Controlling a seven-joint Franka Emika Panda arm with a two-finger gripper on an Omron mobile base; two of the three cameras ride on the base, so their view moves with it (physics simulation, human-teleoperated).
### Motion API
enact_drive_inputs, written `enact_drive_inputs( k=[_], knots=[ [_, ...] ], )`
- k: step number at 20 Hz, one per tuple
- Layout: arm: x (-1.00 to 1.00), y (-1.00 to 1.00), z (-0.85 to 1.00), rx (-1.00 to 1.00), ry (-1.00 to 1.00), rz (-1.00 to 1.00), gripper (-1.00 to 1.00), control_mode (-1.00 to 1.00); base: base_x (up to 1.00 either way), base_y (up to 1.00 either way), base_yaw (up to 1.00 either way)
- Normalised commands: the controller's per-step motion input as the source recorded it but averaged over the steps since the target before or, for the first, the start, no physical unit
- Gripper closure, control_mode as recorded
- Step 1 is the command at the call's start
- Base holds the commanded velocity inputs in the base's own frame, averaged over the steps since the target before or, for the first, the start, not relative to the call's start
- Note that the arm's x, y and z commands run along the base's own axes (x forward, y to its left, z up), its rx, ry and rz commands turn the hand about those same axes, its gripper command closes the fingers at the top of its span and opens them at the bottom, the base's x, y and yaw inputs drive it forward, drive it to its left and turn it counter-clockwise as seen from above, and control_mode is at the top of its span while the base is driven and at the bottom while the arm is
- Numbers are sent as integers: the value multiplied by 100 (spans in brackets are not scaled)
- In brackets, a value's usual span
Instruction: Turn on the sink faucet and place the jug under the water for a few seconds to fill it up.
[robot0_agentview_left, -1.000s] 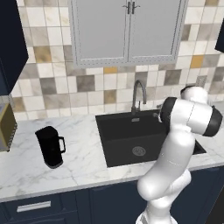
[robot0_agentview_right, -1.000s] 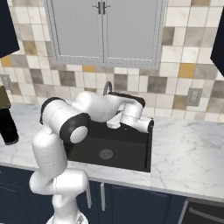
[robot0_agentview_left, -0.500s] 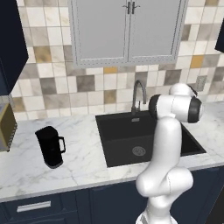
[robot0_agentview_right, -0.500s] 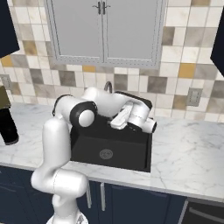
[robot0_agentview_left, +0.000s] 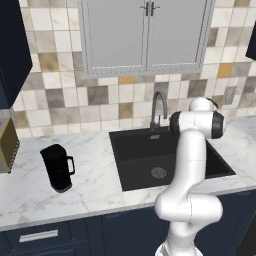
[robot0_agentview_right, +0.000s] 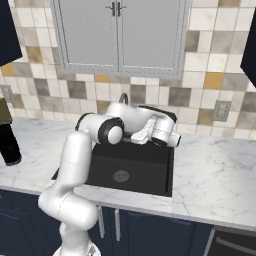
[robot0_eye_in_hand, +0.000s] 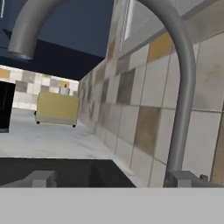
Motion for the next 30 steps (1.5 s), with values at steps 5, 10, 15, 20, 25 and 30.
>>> enact_drive_inputs(
  k=[5,10,15,20,25,30],
  knots=[
    [18,38,-40,0,3,0,-100,-100,0,0,0],
    [23,11,-8,0,1,0,-100,-100,0,0,0],
    [41,-5,0,4,0,0,-100,-100,0,0,0],
    [43,-11,0,5,0,0,-100,-100,0,0,0],
    [42,-20,0,4,0,0,-100,-100,0,0,0],
    [36,-26,0,3,0,0,-100,-100,0,0,0]
  ],
)
